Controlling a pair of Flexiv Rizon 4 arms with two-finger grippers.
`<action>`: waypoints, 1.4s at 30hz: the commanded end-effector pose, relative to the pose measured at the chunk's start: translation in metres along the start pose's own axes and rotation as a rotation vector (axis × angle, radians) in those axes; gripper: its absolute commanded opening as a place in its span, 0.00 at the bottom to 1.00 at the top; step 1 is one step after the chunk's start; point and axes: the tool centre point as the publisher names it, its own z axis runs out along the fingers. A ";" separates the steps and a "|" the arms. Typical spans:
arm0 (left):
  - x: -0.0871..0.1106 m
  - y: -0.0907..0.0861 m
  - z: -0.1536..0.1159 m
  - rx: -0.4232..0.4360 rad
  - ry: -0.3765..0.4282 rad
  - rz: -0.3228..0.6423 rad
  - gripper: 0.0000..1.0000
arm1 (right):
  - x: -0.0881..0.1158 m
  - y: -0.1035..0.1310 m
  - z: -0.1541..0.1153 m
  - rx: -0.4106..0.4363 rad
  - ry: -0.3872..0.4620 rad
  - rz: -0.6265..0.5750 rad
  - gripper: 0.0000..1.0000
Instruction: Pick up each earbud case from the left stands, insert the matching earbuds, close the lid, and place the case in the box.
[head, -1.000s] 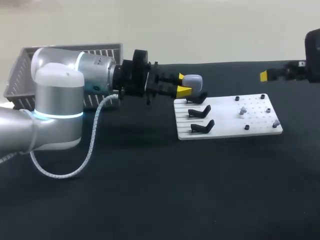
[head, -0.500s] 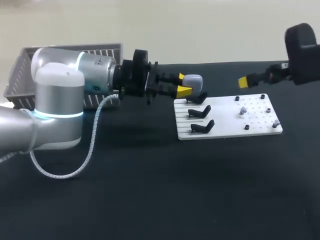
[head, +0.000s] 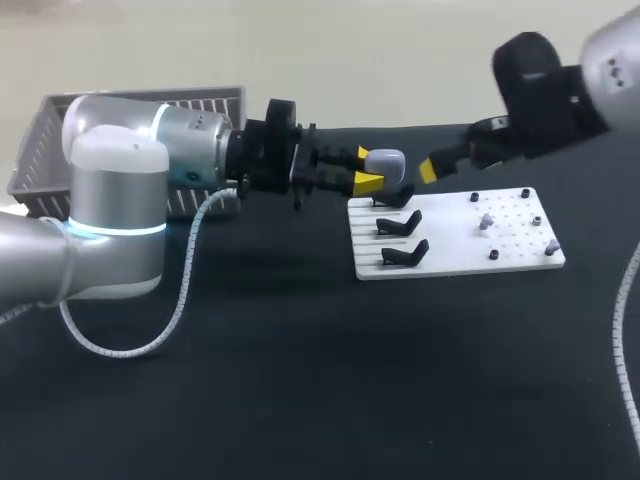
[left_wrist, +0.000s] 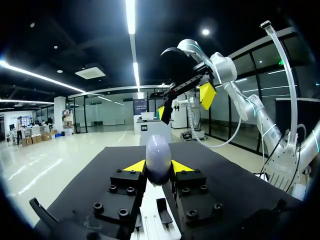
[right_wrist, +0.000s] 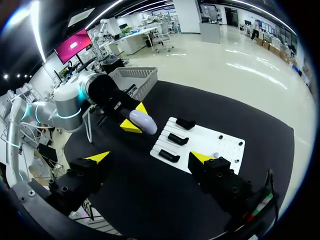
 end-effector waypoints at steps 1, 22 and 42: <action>0.001 -0.001 0.000 -0.002 -0.003 0.003 0.00 | -0.008 0.005 0.016 0.119 0.024 -0.001 1.00; 0.001 -0.001 0.000 -0.002 -0.003 0.003 0.00 | -0.018 0.000 0.055 0.119 0.087 0.009 1.00; 0.001 -0.001 0.000 -0.002 -0.003 0.003 0.00 | -0.024 -0.015 0.066 0.113 0.079 0.037 1.00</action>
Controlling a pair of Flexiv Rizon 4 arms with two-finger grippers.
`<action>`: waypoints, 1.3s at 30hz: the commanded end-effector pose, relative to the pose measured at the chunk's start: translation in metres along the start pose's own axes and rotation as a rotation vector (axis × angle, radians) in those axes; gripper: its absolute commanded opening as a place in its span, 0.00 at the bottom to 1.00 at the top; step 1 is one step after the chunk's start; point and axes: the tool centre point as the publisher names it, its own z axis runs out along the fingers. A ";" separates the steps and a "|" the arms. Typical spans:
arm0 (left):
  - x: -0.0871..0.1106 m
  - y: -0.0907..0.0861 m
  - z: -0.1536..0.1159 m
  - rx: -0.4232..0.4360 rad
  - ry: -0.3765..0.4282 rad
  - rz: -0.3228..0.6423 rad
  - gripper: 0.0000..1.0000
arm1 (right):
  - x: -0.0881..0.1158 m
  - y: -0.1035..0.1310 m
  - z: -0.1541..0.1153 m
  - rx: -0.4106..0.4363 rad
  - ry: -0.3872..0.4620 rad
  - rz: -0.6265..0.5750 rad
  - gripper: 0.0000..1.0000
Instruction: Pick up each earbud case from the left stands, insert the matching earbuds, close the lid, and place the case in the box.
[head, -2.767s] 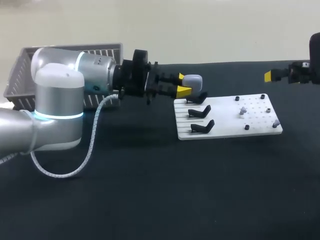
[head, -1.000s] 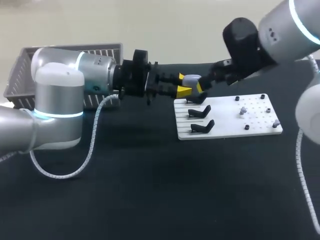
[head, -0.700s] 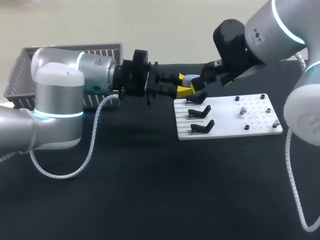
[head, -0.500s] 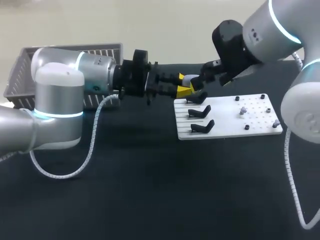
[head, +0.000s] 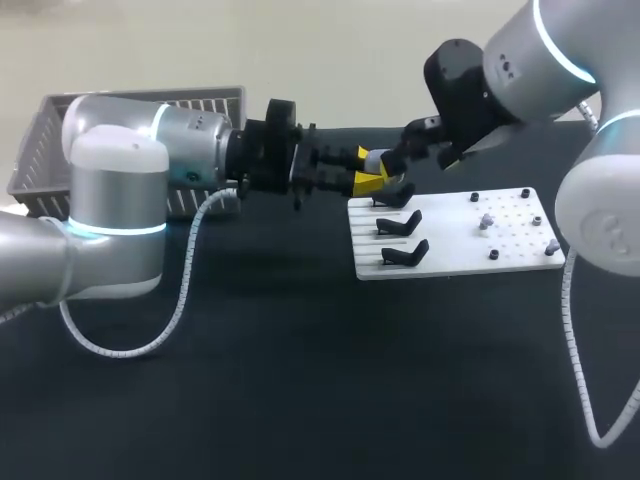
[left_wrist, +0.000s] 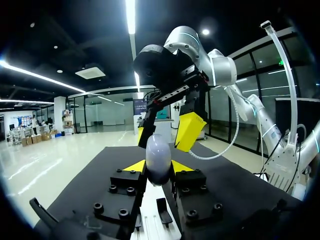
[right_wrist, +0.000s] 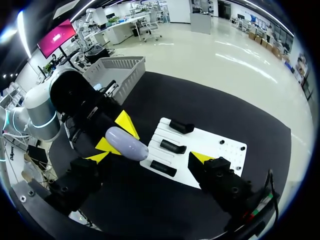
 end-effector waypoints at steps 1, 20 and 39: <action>0.001 -0.001 0.000 -0.002 -0.003 0.003 0.00 | -0.001 -0.002 0.003 0.004 -0.007 0.004 1.00; 0.001 -0.001 0.000 -0.002 -0.003 0.003 0.00 | -0.010 -0.015 -0.020 0.052 -0.142 0.028 1.00; 0.001 -0.001 0.000 -0.002 -0.003 0.003 0.00 | 0.062 -0.079 -0.036 0.238 0.131 0.139 1.00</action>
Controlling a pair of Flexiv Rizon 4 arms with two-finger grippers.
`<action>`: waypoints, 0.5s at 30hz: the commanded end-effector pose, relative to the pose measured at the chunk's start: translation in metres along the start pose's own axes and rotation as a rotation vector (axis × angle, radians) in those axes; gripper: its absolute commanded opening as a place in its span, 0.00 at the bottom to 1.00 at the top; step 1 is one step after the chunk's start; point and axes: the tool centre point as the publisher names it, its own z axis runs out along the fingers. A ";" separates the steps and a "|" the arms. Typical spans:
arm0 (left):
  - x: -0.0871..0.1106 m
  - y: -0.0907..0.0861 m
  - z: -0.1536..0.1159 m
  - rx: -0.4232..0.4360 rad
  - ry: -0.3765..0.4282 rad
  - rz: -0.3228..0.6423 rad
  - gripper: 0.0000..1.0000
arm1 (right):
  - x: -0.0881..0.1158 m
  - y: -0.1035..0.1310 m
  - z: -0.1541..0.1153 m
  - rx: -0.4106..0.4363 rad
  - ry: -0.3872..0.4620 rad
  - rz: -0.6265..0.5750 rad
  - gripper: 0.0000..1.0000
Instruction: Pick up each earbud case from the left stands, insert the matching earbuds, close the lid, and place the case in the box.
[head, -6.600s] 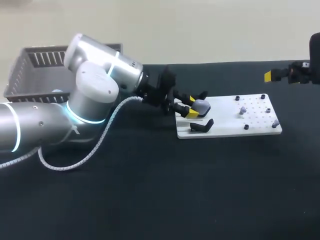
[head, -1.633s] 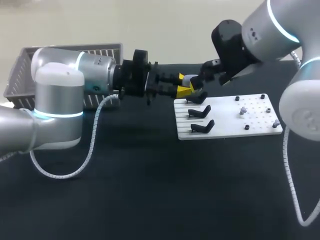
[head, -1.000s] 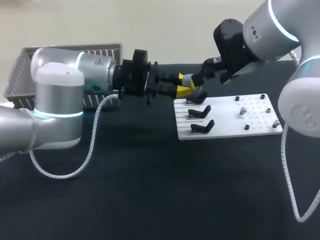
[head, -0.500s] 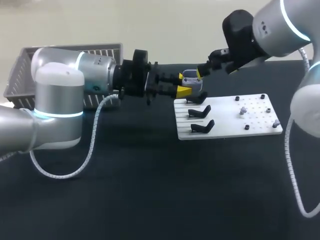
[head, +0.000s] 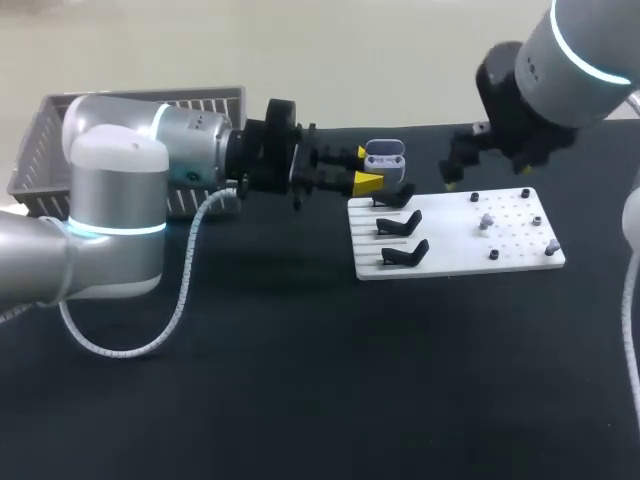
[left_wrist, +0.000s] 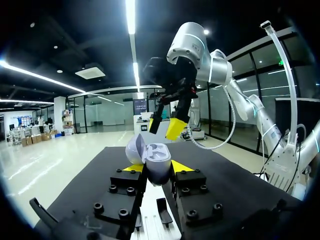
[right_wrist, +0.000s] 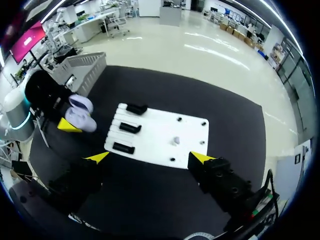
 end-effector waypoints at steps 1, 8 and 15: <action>0.001 -0.001 0.000 -0.003 -0.002 0.002 0.00 | 0.016 -0.020 0.011 -0.025 0.056 0.006 1.00; 0.001 -0.001 0.000 -0.003 -0.002 0.002 0.00 | 0.047 -0.053 0.042 -0.011 0.127 0.010 1.00; 0.001 -0.001 0.000 -0.003 -0.002 0.002 0.00 | 0.066 -0.077 0.066 0.001 0.185 0.007 1.00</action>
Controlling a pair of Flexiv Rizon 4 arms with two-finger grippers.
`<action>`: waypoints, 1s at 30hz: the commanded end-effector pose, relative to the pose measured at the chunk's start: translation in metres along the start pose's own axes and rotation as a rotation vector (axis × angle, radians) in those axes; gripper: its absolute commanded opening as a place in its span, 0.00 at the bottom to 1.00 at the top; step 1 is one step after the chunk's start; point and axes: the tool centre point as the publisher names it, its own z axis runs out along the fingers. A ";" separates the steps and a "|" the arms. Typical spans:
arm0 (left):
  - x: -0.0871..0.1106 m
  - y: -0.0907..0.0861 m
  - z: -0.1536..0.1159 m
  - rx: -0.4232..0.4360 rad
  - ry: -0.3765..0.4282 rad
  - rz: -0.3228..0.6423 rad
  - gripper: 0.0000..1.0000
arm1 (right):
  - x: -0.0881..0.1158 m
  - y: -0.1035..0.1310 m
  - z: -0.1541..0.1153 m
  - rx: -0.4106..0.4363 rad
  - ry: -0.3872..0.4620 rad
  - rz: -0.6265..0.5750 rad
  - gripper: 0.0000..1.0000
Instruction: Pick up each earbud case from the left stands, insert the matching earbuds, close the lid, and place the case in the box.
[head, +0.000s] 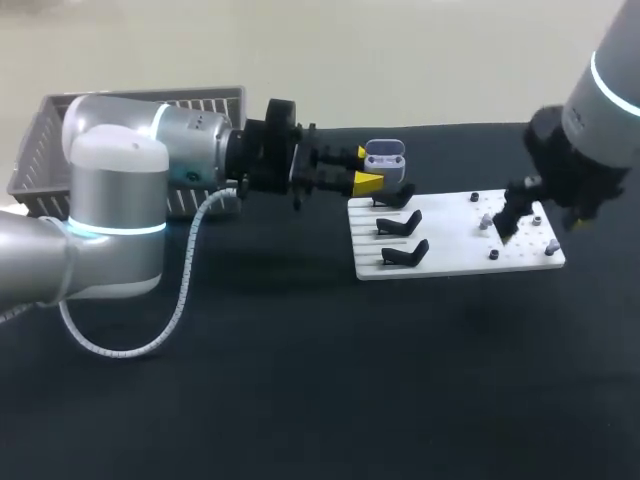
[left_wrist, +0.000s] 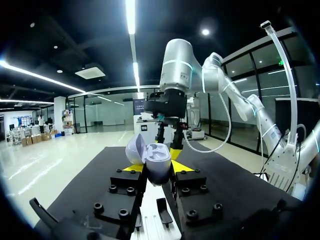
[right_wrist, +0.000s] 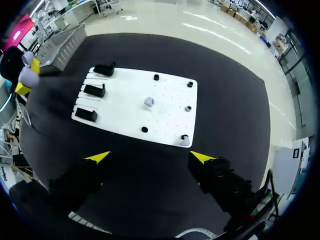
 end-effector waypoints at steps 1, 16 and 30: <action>0.001 -0.001 0.000 -0.003 -0.002 0.002 0.00 | 0.006 -0.015 0.017 0.011 0.025 0.007 1.00; 0.001 -0.001 0.000 -0.003 -0.002 0.002 0.00 | 0.011 -0.037 0.039 0.135 0.080 -0.008 0.45; 0.001 -0.001 0.000 -0.003 -0.002 0.002 0.00 | 0.001 -0.052 0.053 0.213 0.099 0.040 0.45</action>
